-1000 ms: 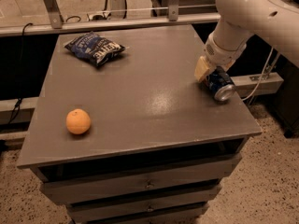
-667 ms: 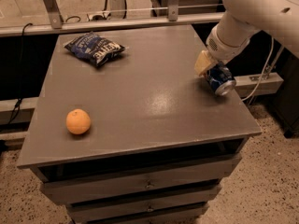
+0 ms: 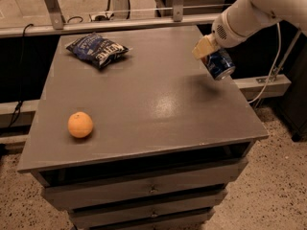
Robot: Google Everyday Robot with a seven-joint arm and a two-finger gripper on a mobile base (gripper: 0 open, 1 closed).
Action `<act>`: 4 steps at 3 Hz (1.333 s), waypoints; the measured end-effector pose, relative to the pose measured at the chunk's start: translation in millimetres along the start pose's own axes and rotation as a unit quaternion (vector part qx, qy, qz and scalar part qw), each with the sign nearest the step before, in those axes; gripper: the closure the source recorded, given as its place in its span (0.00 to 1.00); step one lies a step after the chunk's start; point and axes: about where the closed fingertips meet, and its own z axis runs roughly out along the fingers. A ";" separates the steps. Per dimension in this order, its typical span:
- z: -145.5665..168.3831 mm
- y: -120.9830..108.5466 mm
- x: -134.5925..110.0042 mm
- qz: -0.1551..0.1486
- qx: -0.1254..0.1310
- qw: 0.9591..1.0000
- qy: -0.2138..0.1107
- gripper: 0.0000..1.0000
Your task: Place pepsi can upright
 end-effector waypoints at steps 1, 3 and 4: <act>1.6 9.2 -24.0 -0.024 -0.048 0.995 -0.082 1.00; 4.6 24.4 -56.5 -0.030 -0.144 0.951 -0.271 1.00; 2.9 32.4 -56.6 -0.044 -0.182 0.920 -0.345 1.00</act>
Offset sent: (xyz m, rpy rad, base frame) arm 0.0266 0.0595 0.0487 0.4657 -0.4345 0.3846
